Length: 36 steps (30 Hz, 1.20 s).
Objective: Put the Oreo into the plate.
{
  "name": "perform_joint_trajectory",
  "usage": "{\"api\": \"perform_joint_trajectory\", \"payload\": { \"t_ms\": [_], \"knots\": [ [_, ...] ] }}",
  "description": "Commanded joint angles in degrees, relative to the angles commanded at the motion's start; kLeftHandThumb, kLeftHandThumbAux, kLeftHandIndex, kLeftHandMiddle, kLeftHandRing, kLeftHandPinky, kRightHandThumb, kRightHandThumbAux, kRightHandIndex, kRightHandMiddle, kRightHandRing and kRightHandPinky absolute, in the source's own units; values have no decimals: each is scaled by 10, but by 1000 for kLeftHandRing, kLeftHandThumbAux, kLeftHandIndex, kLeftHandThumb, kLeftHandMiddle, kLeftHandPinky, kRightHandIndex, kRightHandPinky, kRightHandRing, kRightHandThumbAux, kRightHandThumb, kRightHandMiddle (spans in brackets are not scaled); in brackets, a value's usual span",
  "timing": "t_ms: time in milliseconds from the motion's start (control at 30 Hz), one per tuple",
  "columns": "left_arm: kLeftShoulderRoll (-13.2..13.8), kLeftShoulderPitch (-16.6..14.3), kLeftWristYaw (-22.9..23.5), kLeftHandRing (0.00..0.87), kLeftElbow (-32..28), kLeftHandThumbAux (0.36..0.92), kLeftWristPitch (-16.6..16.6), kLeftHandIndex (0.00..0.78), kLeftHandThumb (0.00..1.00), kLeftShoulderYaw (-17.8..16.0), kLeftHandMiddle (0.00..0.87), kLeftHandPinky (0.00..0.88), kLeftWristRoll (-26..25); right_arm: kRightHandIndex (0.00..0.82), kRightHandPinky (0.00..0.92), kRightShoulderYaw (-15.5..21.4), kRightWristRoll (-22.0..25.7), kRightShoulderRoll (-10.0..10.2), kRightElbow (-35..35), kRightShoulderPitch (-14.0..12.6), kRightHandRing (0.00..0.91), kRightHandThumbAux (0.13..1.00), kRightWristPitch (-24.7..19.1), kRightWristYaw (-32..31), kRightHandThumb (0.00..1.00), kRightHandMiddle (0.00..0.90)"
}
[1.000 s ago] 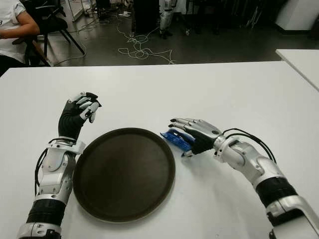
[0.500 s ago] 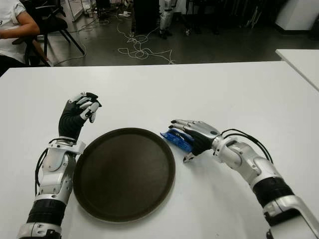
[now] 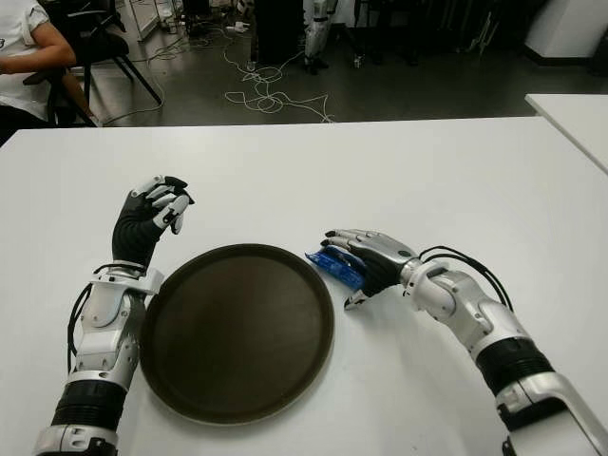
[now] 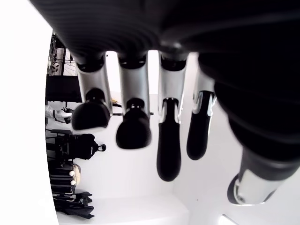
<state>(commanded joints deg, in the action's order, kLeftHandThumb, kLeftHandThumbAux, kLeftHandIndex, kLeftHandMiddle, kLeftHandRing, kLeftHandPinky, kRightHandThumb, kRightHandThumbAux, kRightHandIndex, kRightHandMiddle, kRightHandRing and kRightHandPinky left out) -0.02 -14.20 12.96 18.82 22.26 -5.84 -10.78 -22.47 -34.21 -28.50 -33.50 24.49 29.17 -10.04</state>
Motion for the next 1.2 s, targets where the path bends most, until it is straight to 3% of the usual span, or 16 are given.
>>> {"api": "perform_joint_trajectory", "payload": {
  "t_ms": [267, 700, 1200],
  "knots": [
    [-1, 1, -2, 785, -5, 656, -7, 425, 857, 1, 559, 810, -1, 0, 212, 1, 4, 3, 2, -3, 120, 715, -3, -8, 0, 8],
    [-3, 2, -2, 785, -6, 658, -6, 420, 857, 2, 549, 814, 1, 0, 152, -8, -5, 6, -16, 2, 84, 621, 1, -7, 0, 18],
    [-3, 5, -2, 784, -12, 657, -5, 423, 857, 3, 552, 808, 3, 0, 143, -7, -4, 8, -9, -6, 83, 633, -6, -3, 0, 25]
  ]
}}
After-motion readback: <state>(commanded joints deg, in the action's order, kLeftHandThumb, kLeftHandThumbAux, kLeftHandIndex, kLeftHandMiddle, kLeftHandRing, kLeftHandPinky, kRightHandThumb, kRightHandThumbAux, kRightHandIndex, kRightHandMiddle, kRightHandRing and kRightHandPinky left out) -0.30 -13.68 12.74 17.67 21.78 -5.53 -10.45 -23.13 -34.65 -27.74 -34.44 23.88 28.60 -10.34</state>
